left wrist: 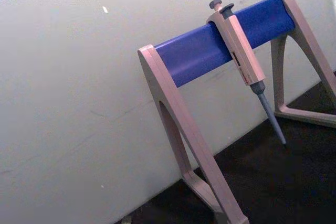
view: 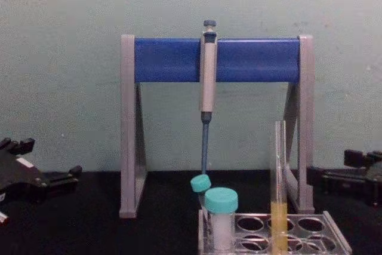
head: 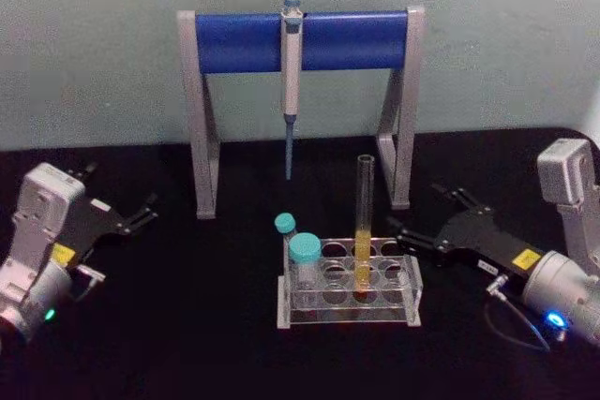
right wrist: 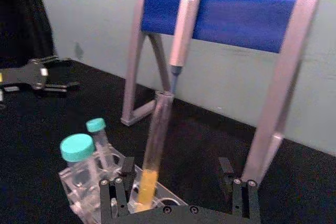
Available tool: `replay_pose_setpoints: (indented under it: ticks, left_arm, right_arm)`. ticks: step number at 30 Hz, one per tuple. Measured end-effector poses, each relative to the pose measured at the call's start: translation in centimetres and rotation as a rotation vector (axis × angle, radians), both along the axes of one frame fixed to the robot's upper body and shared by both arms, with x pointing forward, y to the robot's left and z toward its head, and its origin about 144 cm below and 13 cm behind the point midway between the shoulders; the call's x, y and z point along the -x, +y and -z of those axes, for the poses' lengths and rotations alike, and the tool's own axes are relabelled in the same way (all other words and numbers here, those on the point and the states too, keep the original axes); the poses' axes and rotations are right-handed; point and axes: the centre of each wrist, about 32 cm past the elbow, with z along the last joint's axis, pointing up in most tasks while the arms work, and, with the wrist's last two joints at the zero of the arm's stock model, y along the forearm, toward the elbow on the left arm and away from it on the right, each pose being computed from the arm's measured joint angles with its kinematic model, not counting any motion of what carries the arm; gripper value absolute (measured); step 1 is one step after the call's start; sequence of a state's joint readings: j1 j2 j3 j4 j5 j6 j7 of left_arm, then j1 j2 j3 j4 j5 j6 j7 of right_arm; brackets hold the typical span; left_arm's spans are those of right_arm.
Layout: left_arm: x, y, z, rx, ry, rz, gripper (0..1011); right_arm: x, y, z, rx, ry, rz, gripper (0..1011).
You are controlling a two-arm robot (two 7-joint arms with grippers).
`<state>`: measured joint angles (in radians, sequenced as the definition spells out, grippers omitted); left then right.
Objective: Pick up the test tube from the test tube rack, shake it, then place it back into the test tube rack.
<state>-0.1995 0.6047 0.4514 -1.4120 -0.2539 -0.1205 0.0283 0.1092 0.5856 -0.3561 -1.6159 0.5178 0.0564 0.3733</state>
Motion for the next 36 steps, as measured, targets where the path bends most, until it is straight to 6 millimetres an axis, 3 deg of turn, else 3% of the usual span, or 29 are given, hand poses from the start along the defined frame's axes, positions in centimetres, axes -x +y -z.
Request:
replay_pose_setpoints:
  ticks: [15,25,36]
  left_arm:
    - [0.0,0.0,0.0,0.0,0.0,0.0,1010]
    - [0.0,0.0,0.0,0.0,0.0,0.0,1010]
    - [0.0,0.0,0.0,0.0,0.0,0.0,1009]
  right_arm:
    - [-2.5,1.2,-0.3,-0.047,0.07,-0.098,1000]
    - [-4.8,1.6,0.7,-0.093,0.122,-0.13,1000]
    - [-5.9,1.8,1.0,-0.109,0.132,-0.165,1000]
